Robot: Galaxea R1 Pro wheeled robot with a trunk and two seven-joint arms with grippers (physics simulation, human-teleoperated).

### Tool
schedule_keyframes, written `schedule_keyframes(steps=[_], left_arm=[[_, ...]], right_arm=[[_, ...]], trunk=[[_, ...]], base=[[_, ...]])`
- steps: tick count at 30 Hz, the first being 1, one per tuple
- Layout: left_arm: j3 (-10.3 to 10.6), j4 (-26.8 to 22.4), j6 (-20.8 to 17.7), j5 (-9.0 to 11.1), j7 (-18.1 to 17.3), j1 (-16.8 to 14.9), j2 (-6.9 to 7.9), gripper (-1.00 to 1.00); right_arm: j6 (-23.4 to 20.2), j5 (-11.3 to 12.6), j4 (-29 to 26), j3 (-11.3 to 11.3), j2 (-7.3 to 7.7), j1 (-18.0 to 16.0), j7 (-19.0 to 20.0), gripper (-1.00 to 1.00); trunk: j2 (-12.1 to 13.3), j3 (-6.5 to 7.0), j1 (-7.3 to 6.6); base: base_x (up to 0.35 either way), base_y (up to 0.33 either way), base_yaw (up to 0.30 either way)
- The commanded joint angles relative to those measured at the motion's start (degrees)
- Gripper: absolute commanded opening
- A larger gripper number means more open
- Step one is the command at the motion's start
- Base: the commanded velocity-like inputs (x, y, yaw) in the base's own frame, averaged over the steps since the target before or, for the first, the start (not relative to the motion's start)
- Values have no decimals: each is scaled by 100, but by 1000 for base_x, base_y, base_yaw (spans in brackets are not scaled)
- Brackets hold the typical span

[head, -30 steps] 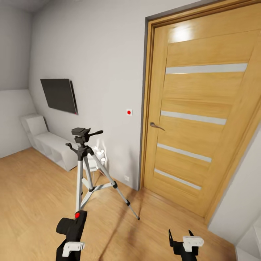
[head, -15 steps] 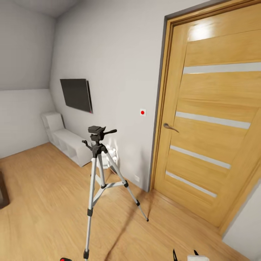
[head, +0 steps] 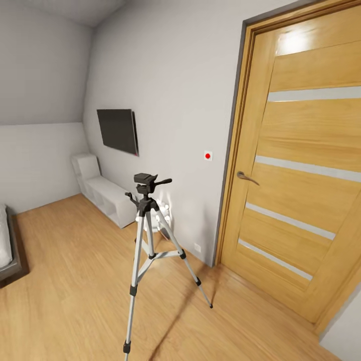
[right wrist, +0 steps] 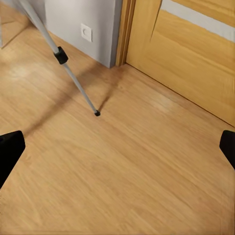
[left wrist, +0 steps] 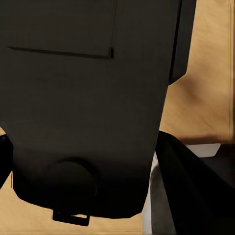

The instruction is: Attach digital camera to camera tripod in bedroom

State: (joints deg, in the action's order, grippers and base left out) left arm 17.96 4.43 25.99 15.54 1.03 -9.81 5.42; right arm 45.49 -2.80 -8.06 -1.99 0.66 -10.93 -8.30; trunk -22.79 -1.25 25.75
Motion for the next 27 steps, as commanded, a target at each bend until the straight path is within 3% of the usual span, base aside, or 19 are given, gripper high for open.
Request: schedule_keyframes(steps=[1, 10, 11, 12, 13, 15, 20, 27], left_arm=[[41, 18, 11, 34, 9, -7, -46, -100], [19, -4, -24, 103, 12, -4, -194, -100], [4, -7, -13, 205, 5, -3, -212, -100], [-38, -10, 17, 569, -9, -3, -274, -100], [-51, -11, 48, 778, -14, -3, -313, -100], [-62, -7, 94, 1026, -23, -3, -335, -100], [-70, -4, 127, 1236, -29, -3, -343, -100], [-71, -4, 120, 1313, -24, -3, -363, -100]], right_arm=[[10, -29, 8, -21, -3, -5, -49, 100], [4, -28, 14, -29, -18, -5, -41, 100], [4, -28, 14, -29, -16, -5, -41, 100], [6, -28, 15, -24, -3, -5, -40, 100], [8, -25, 15, -23, 2, -5, -40, 100], [10, -22, 13, -22, 6, -5, -40, 100], [12, -25, 12, -26, 0, -5, -40, 100], [9, -25, 14, -29, -28, -5, -47, 100]], trunk=[[-13, -13, 4], [-13, -13, 4], [-13, -13, 4], [-13, -13, 4], [-13, -13, 4], [-13, -13, 4], [-13, -13, 4], [-13, -13, 4]], base=[[0, 0, 24], [0, 0, 7], [0, 0, 0], [0, 0, 0], [0, 0, 0], [0, 0, 0], [0, 0, 0], [0, 0, 0]])
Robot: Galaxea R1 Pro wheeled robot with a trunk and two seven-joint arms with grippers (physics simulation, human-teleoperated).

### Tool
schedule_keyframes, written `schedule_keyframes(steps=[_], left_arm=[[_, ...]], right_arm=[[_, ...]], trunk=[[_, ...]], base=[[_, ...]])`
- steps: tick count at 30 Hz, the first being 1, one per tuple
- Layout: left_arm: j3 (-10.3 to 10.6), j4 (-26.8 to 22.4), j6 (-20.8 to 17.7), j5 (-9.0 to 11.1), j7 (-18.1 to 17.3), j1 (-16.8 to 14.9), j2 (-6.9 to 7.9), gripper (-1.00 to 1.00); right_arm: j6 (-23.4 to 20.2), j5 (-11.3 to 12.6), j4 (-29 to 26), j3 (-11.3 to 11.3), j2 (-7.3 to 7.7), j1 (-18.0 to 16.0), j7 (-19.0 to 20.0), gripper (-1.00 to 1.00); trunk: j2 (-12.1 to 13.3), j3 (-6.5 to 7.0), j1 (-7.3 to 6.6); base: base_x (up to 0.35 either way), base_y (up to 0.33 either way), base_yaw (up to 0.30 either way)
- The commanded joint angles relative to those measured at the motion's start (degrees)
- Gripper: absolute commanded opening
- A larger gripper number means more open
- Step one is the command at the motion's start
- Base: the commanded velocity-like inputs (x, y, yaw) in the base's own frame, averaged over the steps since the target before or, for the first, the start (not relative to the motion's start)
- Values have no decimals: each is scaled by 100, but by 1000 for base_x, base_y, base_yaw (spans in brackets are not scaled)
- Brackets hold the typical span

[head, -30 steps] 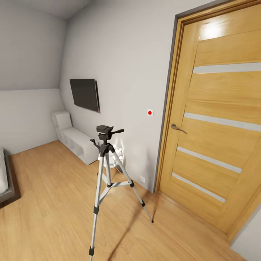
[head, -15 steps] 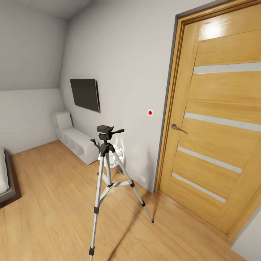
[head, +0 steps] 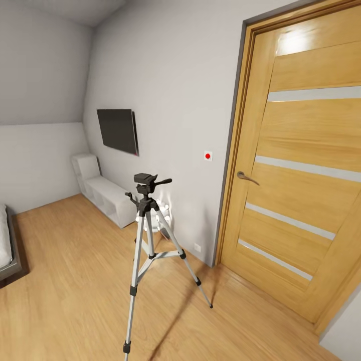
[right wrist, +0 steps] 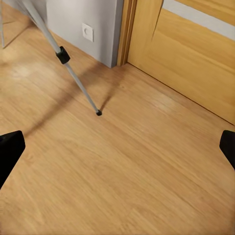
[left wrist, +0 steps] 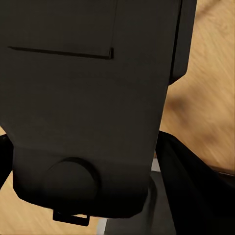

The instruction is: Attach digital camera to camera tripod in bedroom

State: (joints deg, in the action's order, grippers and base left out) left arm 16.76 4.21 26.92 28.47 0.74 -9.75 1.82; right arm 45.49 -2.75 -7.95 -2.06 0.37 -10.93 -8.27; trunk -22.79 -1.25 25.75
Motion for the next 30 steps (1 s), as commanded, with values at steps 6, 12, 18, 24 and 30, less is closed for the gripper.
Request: schedule_keyframes(steps=[6, 12, 18, 24, 30], left_arm=[[54, 24, 11, 27, 5, -9, -49, -100], [50, 20, 7, 27, 5, -9, -87, -100], [51, 19, 13, 27, 8, -9, -94, -100], [47, 19, 15, 27, 13, -9, -94, -100], [47, 19, 15, 27, 14, -9, -94, -100]], right_arm=[[12, -25, 4, -9, 24, -5, -51, 100], [15, -28, 4, -12, 25, -5, -52, 100], [22, -32, 4, -21, 32, -5, -38, 100], [64, -38, 4, -19, 50, -5, -28, 100], [80, -34, -3, -22, 14, -5, -46, 100]], trunk=[[-13, -13, 4], [-13, -13, 4], [-13, -13, 4], [-13, -13, 4], [-13, -13, 4]], base=[[0, 0, 0], [0, 0, 0], [0, 0, 0], [0, 0, 0], [0, 0, 6]])
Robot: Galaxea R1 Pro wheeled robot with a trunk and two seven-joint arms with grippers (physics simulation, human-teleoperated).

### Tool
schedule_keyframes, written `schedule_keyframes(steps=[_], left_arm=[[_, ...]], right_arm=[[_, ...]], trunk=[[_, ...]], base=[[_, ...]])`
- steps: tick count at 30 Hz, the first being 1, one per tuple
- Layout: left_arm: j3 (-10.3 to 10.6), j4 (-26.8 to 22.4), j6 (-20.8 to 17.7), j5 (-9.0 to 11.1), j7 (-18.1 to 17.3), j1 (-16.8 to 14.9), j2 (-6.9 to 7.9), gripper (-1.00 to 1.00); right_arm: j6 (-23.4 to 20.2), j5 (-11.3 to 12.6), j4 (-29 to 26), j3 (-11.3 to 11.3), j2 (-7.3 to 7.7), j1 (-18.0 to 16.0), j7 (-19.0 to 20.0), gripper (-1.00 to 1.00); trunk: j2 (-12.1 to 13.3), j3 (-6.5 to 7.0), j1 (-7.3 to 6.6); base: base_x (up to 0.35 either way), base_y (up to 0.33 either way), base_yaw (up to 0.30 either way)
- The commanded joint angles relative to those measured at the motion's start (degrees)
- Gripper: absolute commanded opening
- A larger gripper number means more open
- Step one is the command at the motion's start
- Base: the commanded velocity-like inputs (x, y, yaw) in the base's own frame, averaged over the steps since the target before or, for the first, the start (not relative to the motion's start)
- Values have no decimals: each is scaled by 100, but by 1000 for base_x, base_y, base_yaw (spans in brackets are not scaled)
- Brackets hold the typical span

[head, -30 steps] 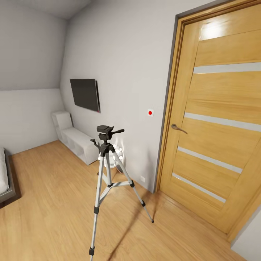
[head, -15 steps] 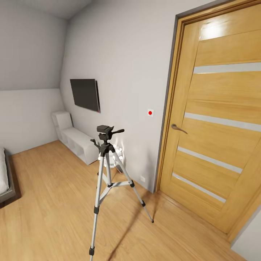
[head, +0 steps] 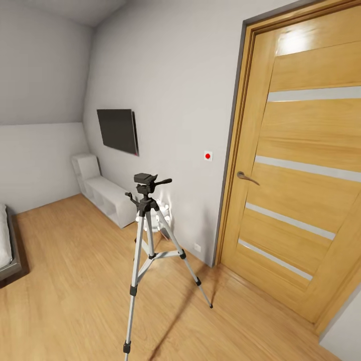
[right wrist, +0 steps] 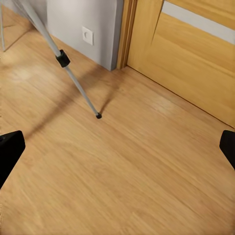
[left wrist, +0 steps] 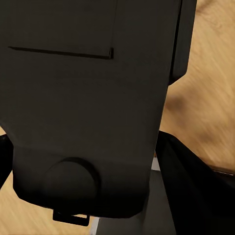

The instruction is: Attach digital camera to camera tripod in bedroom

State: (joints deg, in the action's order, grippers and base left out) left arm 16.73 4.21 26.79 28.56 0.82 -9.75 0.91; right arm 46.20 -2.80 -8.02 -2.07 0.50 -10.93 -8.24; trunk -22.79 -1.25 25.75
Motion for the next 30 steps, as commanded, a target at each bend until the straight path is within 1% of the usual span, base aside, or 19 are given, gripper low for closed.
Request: schedule_keyframes(steps=[1, 9, 12, 20, 26, 30], left_arm=[[50, 19, 28, 18, 6, -9, -3, -100], [50, 19, 28, 18, 14, -9, -3, -100], [50, 19, 28, 18, 14, -9, -3, -100], [50, 19, 28, 18, 15, -9, -3, -100], [50, 19, 28, 18, 15, -9, -3, -100], [50, 19, 28, 18, 15, -11, -3, -100]], right_arm=[[11, -29, 3, -21, -2, -5, -51, 100], [20, -28, 2, -16, -22, -5, -63, 100], [21, -28, 4, -18, -19, -5, -59, 100], [63, -39, 26, -20, 41, -5, -26, 100], [65, -37, 26, -25, -5, -5, -47, 100], [52, -37, 24, -22, -6, -5, -55, 100]], trunk=[[-13, -13, 4], [-13, -13, 4], [-13, -13, 4], [-13, -13, 4], [-13, -13, 4], [-13, -13, 4]], base=[[0, 0, 62], [0, 0, 211], [0, 0, 122], [0, 0, 25], [15, -1, 0], [200, -132, 0]])
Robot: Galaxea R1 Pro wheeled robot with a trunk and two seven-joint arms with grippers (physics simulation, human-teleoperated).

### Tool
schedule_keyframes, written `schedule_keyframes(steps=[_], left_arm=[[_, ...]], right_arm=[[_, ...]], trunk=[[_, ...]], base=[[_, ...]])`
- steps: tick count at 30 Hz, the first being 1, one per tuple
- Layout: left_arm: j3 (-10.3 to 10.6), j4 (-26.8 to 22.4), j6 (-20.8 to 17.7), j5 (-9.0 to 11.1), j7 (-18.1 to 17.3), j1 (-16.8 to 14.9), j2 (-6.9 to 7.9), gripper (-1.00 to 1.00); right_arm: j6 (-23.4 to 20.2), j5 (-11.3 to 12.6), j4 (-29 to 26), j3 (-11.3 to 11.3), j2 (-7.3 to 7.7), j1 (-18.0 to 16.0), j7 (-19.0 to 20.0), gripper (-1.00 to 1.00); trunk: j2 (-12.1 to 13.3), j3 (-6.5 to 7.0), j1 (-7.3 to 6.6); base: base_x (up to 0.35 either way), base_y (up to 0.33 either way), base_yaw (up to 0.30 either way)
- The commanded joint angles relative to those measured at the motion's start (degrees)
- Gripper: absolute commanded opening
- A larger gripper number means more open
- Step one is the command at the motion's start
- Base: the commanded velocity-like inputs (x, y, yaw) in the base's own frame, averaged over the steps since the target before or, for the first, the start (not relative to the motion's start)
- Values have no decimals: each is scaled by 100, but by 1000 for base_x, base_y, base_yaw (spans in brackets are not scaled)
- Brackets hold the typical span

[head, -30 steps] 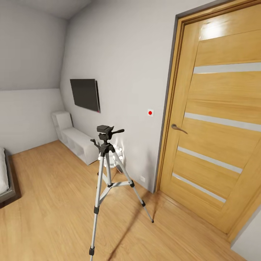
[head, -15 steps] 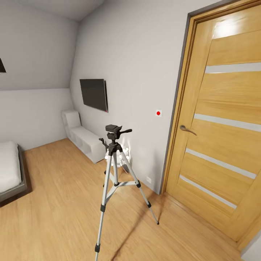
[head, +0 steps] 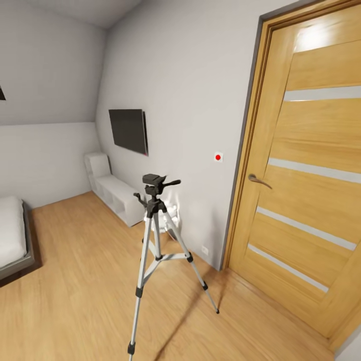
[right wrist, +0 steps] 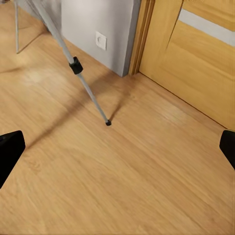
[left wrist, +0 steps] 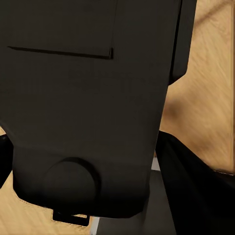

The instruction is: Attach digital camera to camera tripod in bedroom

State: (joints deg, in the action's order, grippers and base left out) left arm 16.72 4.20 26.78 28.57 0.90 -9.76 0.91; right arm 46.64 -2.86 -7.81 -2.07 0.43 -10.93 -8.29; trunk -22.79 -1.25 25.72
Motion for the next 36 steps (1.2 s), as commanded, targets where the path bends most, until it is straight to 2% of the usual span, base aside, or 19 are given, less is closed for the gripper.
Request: schedule_keyframes(steps=[1, 19, 36], left_arm=[[51, 19, 29, 17, 6, -9, -3, -100], [52, 19, 29, 17, 6, -9, -3, -100], [52, 19, 29, 17, 6, -9, -3, -100]], right_arm=[[6, -31, 5, -22, -2, -5, -50, 100], [3, -30, 7, -22, -16, -5, -48, 100], [3, -29, 8, -24, -25, -5, -58, 100]], trunk=[[-12, -13, 6], [-12, -13, 6], [-12, -13, 6]], base=[[247, -189, 0], [246, -165, 6], [19, -4, 262]])
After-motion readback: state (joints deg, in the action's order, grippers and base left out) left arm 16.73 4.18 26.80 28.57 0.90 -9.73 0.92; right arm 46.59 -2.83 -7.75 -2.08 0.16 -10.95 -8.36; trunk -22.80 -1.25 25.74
